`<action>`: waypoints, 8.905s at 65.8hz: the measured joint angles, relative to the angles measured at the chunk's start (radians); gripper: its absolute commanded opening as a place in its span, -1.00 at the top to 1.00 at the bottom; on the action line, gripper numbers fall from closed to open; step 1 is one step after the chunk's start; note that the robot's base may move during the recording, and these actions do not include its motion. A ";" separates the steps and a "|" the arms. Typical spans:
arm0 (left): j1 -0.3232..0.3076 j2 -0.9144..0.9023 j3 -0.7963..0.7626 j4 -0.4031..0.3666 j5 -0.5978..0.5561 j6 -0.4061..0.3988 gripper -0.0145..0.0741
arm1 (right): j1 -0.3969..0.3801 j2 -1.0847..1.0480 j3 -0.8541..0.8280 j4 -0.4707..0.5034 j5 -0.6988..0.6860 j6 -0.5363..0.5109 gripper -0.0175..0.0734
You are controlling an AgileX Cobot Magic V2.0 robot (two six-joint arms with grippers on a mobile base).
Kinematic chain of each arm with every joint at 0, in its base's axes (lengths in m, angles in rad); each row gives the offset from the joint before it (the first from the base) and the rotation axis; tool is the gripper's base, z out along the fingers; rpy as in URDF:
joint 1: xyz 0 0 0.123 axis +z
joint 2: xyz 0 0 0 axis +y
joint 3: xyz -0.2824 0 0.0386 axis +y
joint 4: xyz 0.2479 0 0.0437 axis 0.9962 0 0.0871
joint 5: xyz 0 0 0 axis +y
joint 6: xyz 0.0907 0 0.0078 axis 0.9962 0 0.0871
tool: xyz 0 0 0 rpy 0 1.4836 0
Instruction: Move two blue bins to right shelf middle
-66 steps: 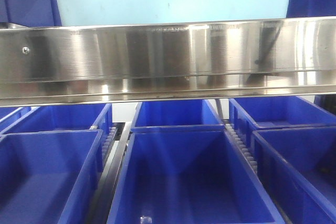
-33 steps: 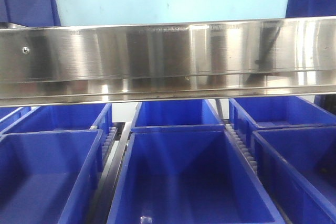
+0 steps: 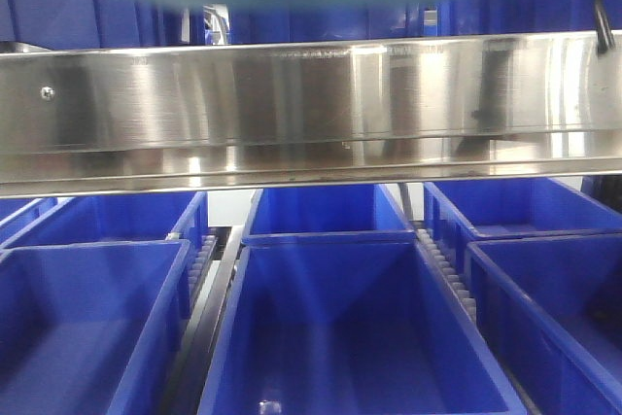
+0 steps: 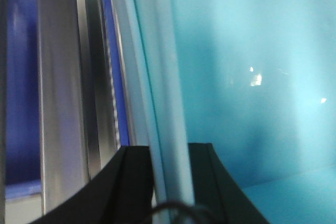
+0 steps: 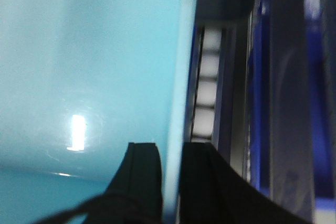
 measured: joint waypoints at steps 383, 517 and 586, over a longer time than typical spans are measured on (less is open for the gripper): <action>0.001 -0.012 -0.243 0.096 0.000 -0.043 0.92 | 0.004 0.005 -0.247 0.016 -0.069 0.066 0.97; 0.001 -0.012 -0.243 0.096 0.000 -0.044 0.92 | 0.004 0.005 -0.247 0.014 -0.069 0.064 0.97; 0.001 -0.011 -0.243 0.096 0.000 -0.044 0.92 | 0.004 0.005 -0.247 0.012 -0.069 0.064 0.97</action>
